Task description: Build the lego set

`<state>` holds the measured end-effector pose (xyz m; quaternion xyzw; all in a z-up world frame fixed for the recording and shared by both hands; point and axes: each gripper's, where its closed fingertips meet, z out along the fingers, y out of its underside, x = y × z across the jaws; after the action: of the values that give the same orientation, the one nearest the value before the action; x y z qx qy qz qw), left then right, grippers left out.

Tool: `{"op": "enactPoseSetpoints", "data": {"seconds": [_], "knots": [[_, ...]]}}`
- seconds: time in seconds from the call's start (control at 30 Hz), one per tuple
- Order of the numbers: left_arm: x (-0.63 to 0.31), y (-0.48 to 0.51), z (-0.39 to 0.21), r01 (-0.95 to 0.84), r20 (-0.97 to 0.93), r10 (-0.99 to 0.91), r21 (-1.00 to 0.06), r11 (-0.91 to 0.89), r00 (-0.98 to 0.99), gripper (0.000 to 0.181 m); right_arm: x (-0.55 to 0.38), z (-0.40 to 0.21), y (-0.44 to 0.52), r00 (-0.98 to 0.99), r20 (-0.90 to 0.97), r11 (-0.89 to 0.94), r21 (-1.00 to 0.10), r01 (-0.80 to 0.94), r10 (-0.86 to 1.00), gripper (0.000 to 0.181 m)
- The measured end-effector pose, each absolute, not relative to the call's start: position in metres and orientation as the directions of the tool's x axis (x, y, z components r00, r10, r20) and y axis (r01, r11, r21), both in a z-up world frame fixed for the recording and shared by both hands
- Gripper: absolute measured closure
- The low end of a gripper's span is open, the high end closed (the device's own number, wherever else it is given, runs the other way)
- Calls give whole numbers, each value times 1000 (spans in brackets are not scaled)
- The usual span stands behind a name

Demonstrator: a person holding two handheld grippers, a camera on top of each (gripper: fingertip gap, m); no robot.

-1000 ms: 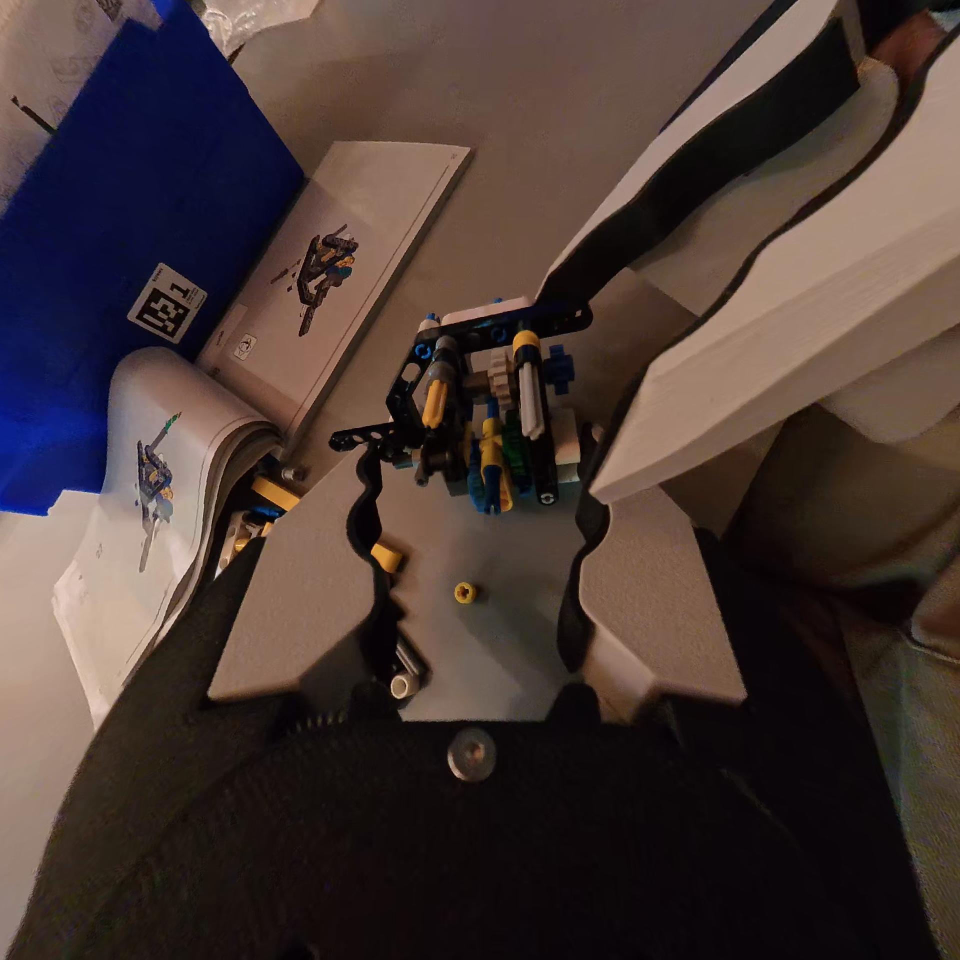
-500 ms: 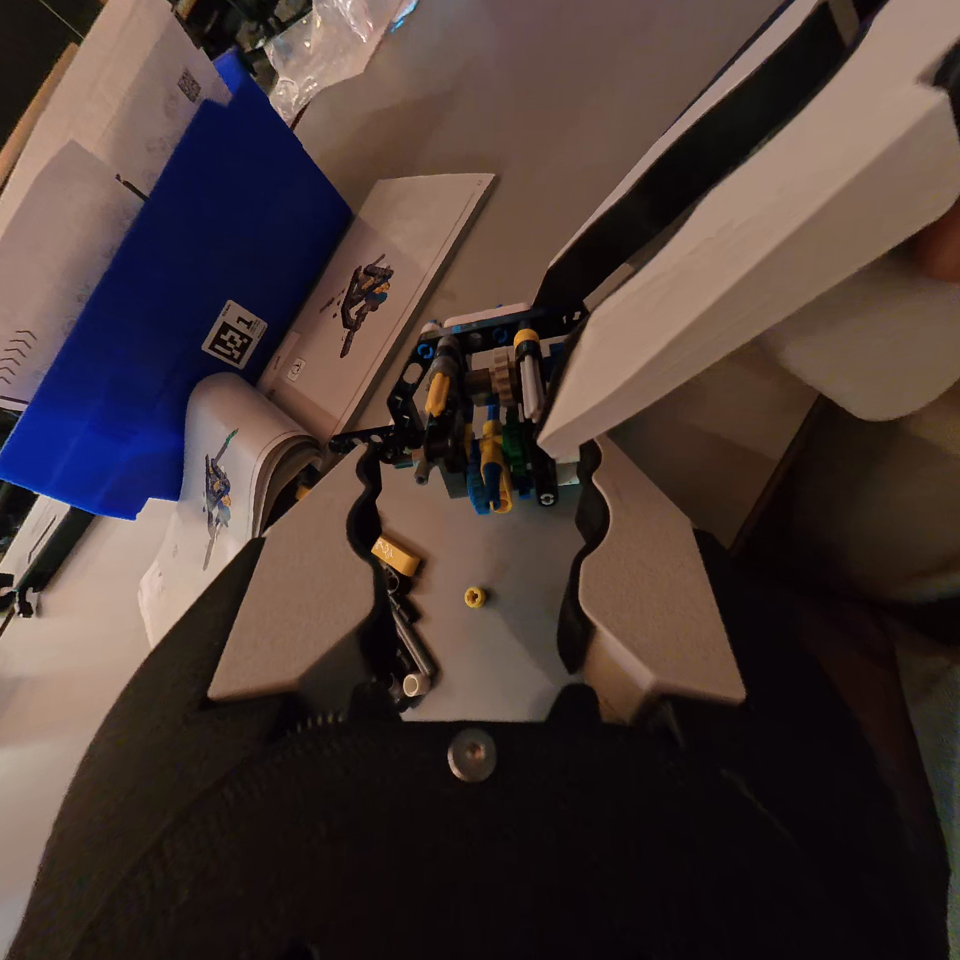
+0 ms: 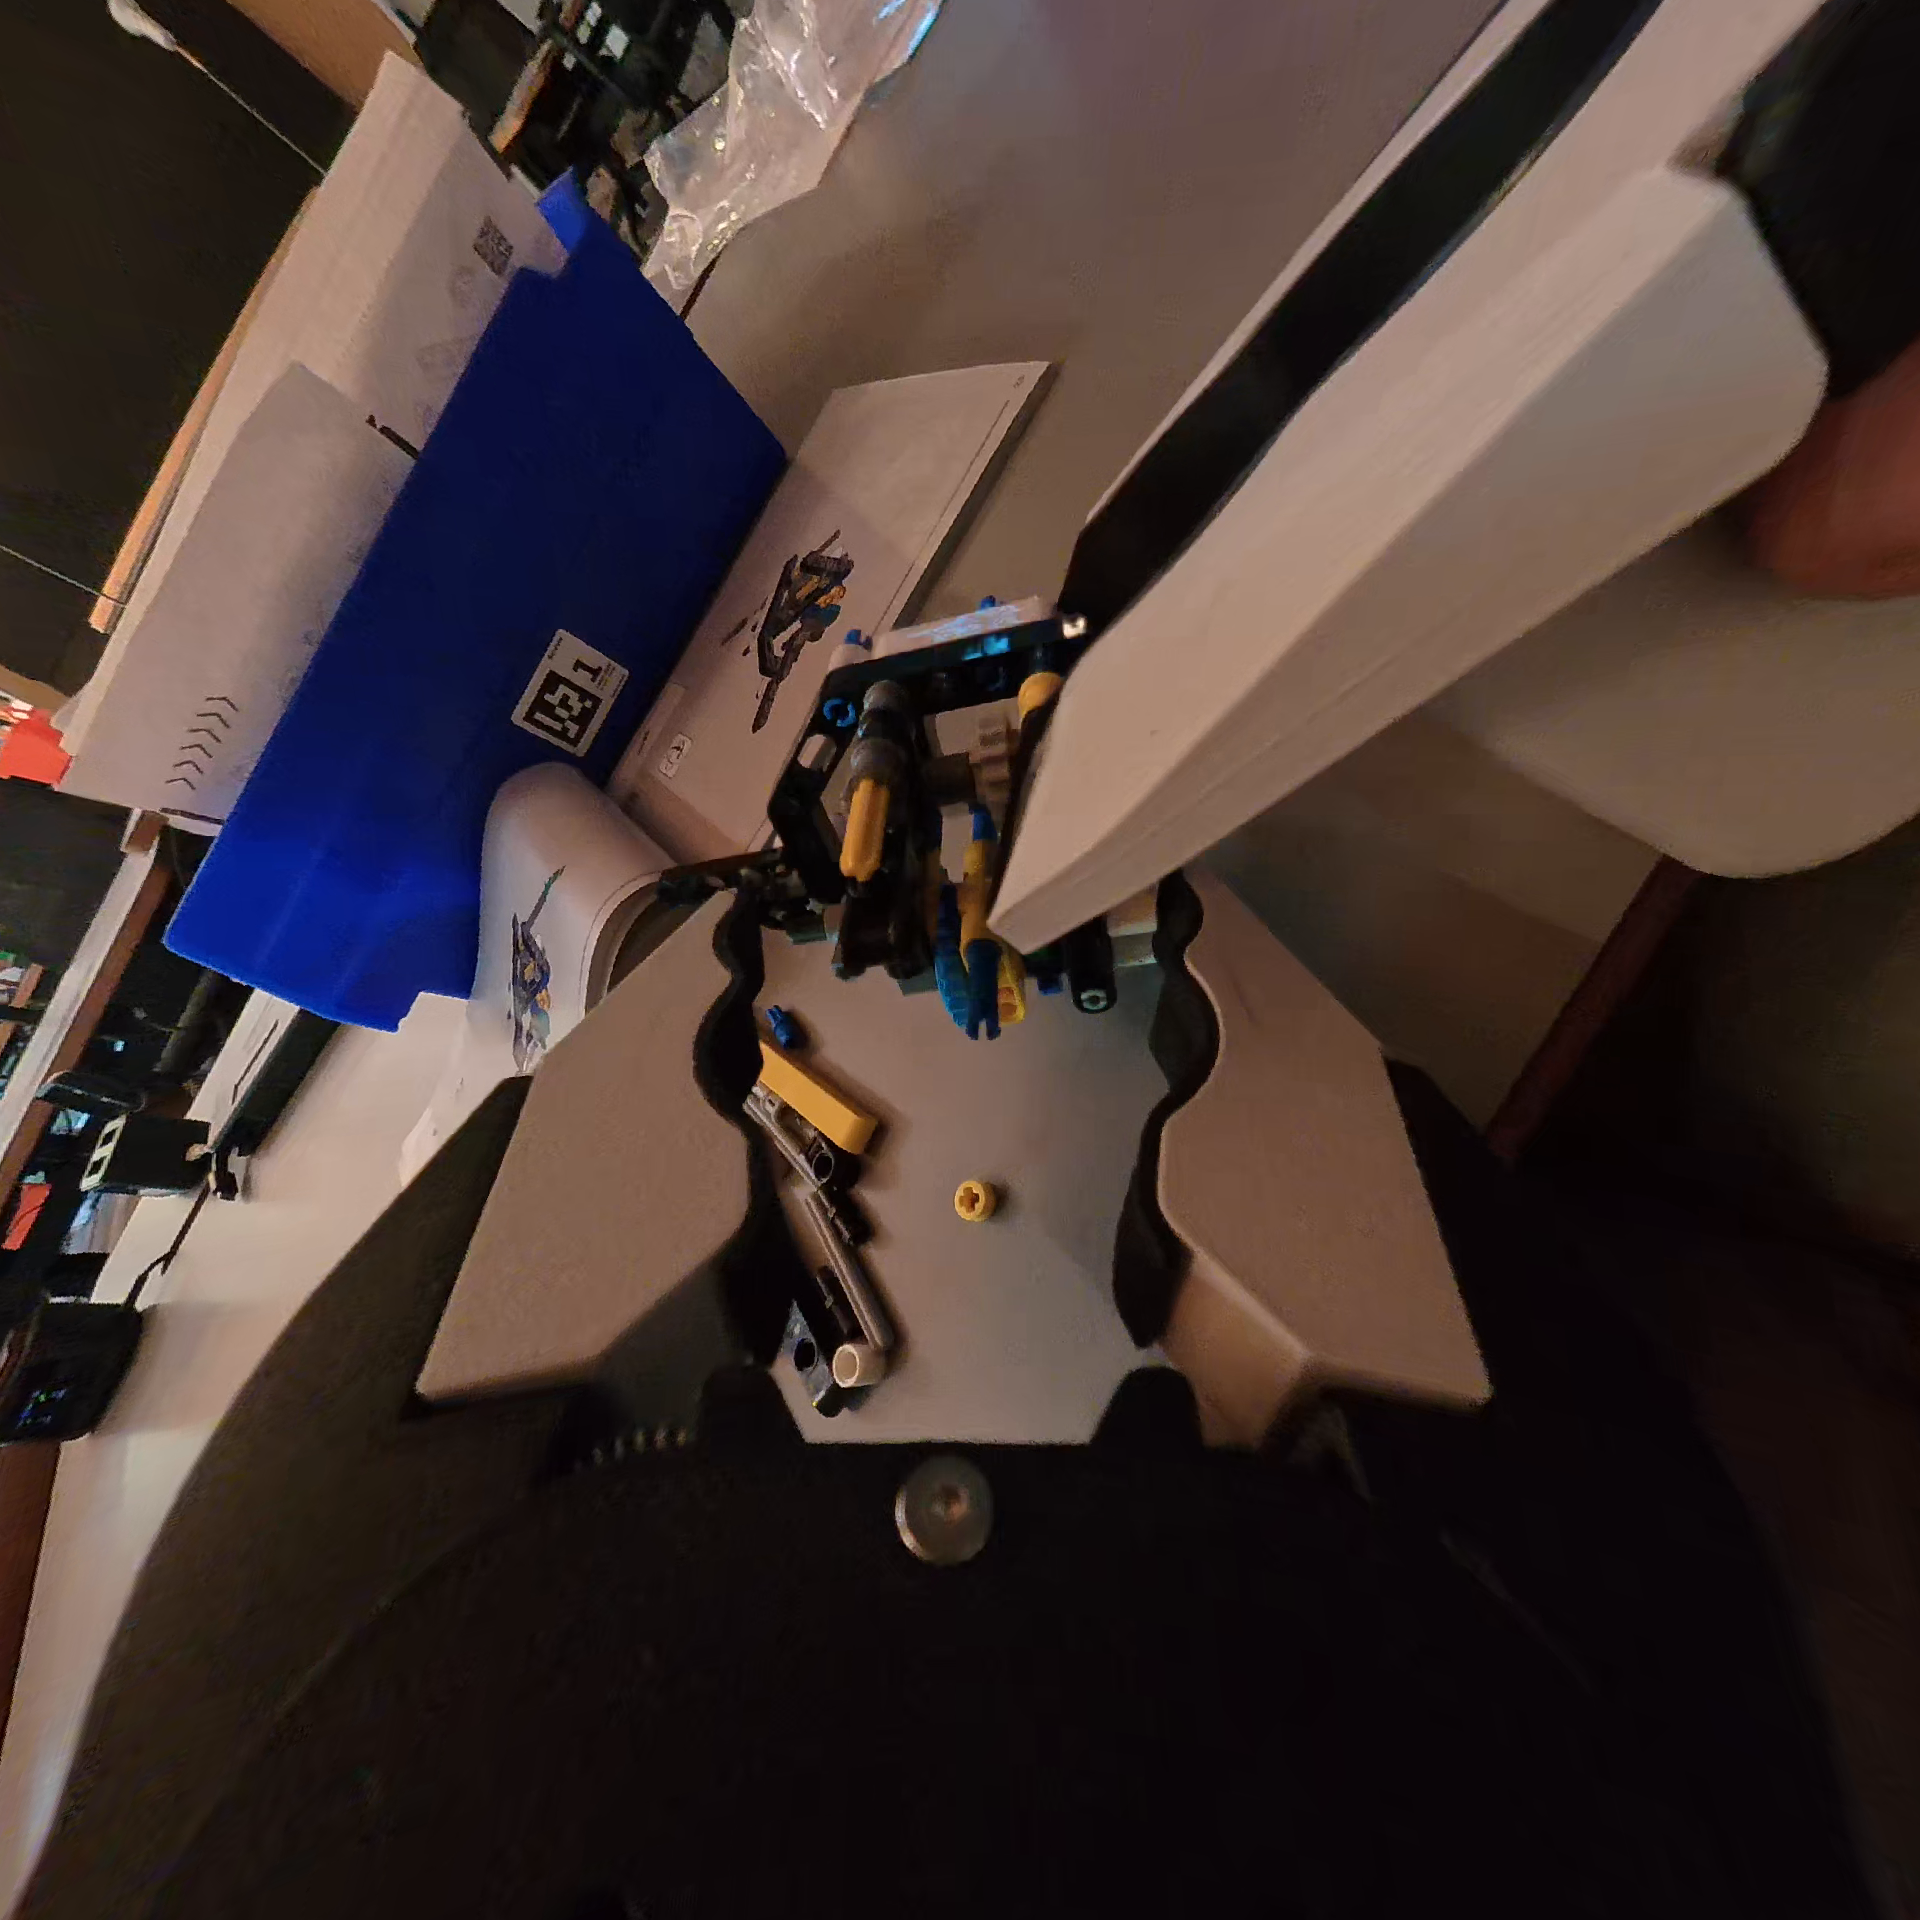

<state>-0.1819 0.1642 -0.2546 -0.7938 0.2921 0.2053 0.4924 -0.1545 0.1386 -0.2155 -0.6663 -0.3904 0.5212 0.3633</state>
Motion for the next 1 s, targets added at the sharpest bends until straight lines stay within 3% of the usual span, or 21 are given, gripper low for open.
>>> {"op": "enactPoseSetpoints", "data": {"seconds": [1.0], "knots": [[-181,164,-253,-672,-626,-250,-655,-346,739,106,-155,-217,137,156,-349,-375,-908,186,924,114]]}}
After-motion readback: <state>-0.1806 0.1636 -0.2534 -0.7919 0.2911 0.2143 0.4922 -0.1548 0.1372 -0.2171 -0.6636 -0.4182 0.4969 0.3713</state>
